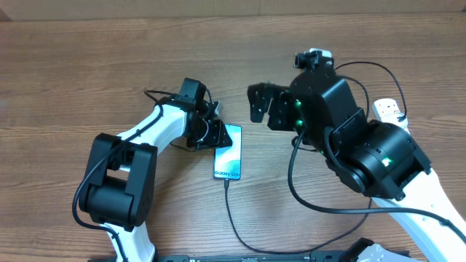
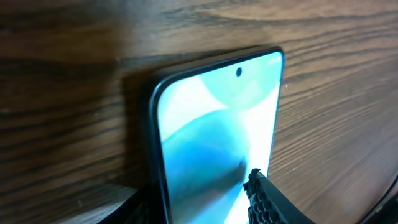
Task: Plug charger to phone and switch on socket
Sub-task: 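Open the left gripper and lift it off the phone, then move the right gripper to the power strip and press its switch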
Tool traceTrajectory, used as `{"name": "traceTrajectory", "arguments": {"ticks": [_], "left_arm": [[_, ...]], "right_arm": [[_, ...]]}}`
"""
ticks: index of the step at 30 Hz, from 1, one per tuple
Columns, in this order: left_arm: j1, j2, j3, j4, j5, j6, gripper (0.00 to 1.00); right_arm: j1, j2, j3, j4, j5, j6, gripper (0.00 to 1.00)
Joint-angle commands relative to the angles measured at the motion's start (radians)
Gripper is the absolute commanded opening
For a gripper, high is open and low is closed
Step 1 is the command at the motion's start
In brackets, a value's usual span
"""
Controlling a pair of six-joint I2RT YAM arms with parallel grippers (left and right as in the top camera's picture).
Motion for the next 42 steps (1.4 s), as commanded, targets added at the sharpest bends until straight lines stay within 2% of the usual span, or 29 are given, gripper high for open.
{"name": "traceTrajectory", "arguments": {"ticks": [1,2,3,5,8,9,10,11,14,18,20,21,24,30,31,36,42], "left_arm": [[0.001,0.048,-0.031,-0.004,-0.174,-0.014,0.34],[0.001,0.048,-0.031,-0.003,-0.175,-0.014,0.35],[0.001,0.048,-0.031,-0.002,-0.175,-0.014,0.5],[0.001,0.048,-0.03,0.004,-0.181,-0.014,0.73],[0.001,0.042,-0.027,-0.003,-0.236,-0.023,0.97],[0.001,0.038,-0.025,-0.011,-0.259,-0.036,1.0],[0.001,0.026,-0.022,-0.025,-0.287,-0.048,1.0],[0.002,0.009,-0.019,-0.04,-0.3,-0.056,1.0],[0.009,-0.054,-0.004,-0.095,-0.307,-0.062,1.0],[0.014,-0.216,0.023,-0.163,-0.357,-0.068,1.0],[0.014,-0.328,0.034,-0.184,-0.399,-0.075,1.0],[0.014,-0.386,0.035,-0.188,-0.417,-0.075,1.0],[0.014,-0.579,0.035,-0.211,-0.489,-0.103,1.0],[0.014,-0.912,0.035,-0.323,-0.795,-0.198,1.0],[0.014,-0.949,0.035,-0.341,-0.843,-0.207,1.0],[0.014,-1.069,0.035,-0.394,-0.989,-0.212,1.0],[0.014,-1.082,0.035,-0.452,-1.012,-0.212,1.0]], "right_arm": [[0.001,0.006,-0.003,0.028,0.003,0.003,1.0],[0.001,0.006,-0.003,0.036,0.003,0.003,1.0],[0.001,0.006,-0.003,0.054,0.016,0.003,1.0],[0.001,0.012,-0.003,0.115,0.022,0.003,1.0],[0.001,0.03,-0.003,0.201,0.006,0.004,1.0],[0.001,0.035,-0.003,0.203,-0.017,0.003,1.0],[0.001,0.04,-0.003,0.141,-0.036,0.005,0.99],[0.001,0.04,-0.003,0.072,-0.034,0.016,0.91],[-0.01,0.04,-0.003,-0.135,0.02,0.106,0.82],[-0.062,0.041,-0.003,-0.448,0.181,0.381,0.8],[-0.11,0.041,-0.003,-0.552,0.24,0.462,0.78],[-0.143,0.041,-0.003,-0.589,0.262,0.481,0.74],[-0.244,0.041,-0.003,-0.62,0.276,0.494,0.48],[-0.546,0.046,-0.004,-0.602,0.27,0.476,0.07],[-0.604,0.052,-0.004,-0.578,0.256,0.433,0.04],[-0.887,0.141,-0.004,-0.401,-0.027,0.044,0.04],[-1.126,0.298,-0.004,-0.386,-0.086,0.004,0.04]]}}
